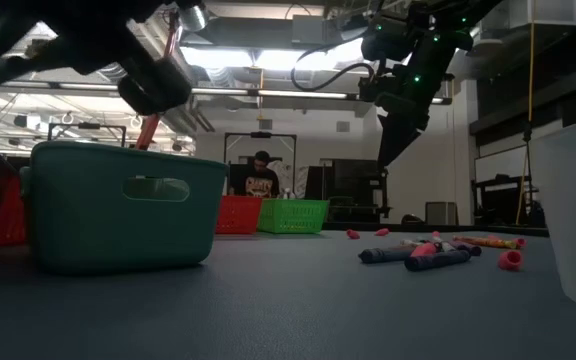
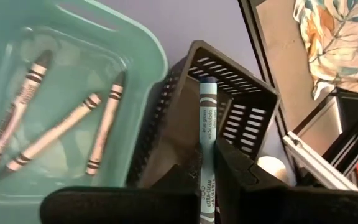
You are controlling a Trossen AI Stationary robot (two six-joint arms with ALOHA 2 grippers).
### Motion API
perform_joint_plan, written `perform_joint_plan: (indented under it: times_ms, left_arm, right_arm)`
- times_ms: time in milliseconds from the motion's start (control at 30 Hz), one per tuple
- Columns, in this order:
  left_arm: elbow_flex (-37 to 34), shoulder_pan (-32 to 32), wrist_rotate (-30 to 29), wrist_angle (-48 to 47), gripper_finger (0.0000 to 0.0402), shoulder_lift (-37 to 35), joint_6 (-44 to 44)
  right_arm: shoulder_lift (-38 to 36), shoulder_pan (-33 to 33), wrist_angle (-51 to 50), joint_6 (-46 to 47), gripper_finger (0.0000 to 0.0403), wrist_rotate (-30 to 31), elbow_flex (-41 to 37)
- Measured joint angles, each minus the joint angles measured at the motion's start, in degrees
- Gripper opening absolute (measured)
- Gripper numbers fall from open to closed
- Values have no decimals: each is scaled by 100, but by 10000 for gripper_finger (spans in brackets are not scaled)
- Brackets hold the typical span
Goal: Sort crayons
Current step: Put the light blue crayon into the black basket, then put the gray crayon into the light green bin
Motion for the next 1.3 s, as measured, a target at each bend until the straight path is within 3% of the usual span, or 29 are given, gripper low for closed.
perform_joint_plan:
  times_ms: [433,800,1000,1300]
  left_arm:
    - [0,-152,-177,10,38,0,-1257]
    - [0,-152,-234,62,64,0,-1304]
    - [0,-152,-890,268,65,0,-1296]
    - [0,-131,-2451,626,64,0,-801]
  right_arm:
    - [0,0,0,0,129,-126,2]
    - [0,2,-2,-2,129,-133,2]
    - [0,2,-4,-10,129,-133,2]
    - [0,2,-8,-87,129,-136,2]
